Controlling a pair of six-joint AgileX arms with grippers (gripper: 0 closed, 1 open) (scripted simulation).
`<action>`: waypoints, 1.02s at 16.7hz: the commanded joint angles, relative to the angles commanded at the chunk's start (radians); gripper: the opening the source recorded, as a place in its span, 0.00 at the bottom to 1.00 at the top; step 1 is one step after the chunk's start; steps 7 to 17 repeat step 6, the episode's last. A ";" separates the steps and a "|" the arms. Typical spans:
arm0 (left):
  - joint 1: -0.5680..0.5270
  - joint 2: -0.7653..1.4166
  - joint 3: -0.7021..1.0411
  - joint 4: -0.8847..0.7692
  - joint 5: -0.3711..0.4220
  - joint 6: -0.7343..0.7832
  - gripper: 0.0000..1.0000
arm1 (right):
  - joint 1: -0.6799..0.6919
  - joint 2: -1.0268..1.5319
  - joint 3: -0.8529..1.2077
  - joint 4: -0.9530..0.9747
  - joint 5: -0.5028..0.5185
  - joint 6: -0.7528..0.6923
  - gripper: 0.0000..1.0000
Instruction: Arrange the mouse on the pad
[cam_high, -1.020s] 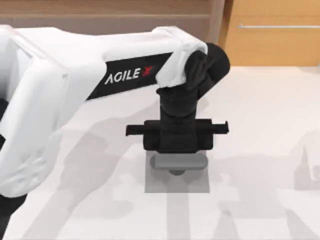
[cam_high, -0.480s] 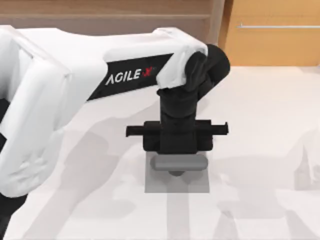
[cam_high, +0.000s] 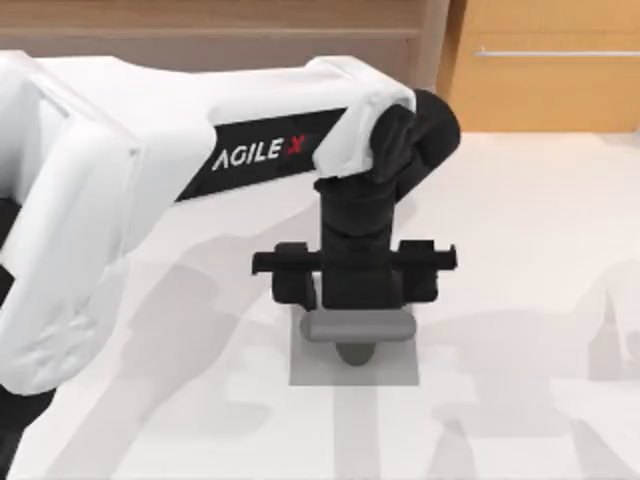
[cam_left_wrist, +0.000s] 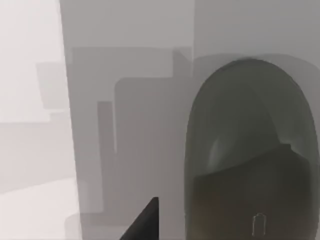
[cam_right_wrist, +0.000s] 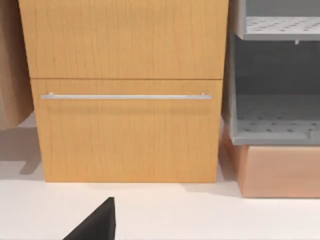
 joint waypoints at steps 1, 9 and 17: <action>0.000 0.000 0.000 0.000 0.000 0.000 1.00 | 0.000 0.000 0.000 0.000 0.000 0.000 1.00; 0.000 0.000 0.000 0.000 0.000 0.000 1.00 | 0.000 0.000 0.000 0.000 0.000 0.000 1.00; 0.000 0.000 0.000 0.000 0.000 0.000 1.00 | 0.000 0.000 0.000 0.000 0.000 0.000 1.00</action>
